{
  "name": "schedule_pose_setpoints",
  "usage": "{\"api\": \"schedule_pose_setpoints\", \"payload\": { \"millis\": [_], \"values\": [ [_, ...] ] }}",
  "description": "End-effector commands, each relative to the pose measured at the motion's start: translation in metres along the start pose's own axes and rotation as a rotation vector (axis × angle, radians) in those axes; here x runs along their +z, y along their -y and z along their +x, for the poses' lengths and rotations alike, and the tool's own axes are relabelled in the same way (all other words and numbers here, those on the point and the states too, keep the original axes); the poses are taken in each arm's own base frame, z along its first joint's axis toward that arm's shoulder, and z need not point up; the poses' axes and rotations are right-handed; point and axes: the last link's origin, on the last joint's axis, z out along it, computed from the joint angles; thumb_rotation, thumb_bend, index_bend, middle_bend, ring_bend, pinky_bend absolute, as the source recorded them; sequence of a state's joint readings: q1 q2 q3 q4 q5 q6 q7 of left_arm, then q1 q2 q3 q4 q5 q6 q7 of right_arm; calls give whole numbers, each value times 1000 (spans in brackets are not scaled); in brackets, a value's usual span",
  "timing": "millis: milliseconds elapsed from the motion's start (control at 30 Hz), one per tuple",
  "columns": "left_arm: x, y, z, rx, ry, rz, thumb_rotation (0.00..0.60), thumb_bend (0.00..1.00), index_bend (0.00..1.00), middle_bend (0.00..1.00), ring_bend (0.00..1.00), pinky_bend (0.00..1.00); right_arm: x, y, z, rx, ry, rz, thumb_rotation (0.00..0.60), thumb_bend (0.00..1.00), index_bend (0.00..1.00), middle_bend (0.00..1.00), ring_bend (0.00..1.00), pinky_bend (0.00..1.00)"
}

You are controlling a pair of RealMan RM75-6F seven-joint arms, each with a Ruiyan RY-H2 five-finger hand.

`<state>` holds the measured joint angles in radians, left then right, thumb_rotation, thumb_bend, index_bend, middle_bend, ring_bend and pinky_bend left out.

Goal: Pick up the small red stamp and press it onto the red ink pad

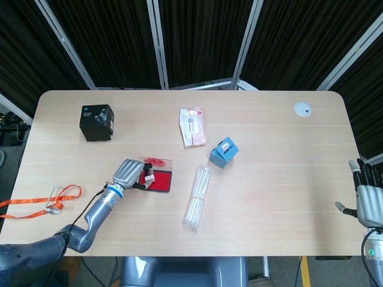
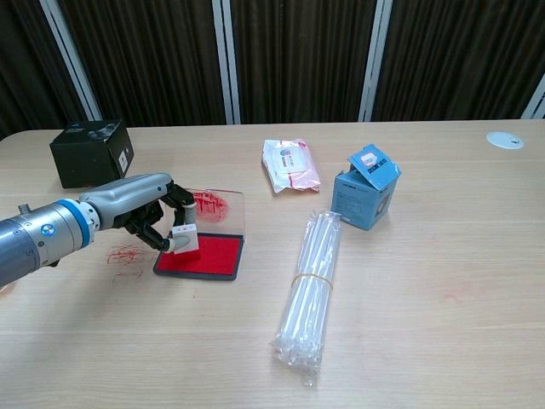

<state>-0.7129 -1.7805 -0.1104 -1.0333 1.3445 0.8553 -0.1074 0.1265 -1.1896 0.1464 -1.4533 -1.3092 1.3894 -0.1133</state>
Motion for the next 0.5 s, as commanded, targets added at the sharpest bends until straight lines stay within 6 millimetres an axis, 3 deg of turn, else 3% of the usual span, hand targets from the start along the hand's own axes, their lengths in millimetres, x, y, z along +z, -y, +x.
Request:
{"api": "schedule_pose_setpoints", "payload": {
  "millis": [33, 500],
  "values": [
    [-1, 0, 2, -4, -6, 0, 600, 377, 601, 605, 907, 878, 0, 0, 0, 1, 0, 0, 600, 0, 0, 0, 0, 0],
    [-17, 10, 46, -54, -114, -7, 600, 377, 595, 605, 907, 878, -2, 3, 1, 4, -2, 11, 600, 0, 0, 0, 0, 0]
  ]
}}
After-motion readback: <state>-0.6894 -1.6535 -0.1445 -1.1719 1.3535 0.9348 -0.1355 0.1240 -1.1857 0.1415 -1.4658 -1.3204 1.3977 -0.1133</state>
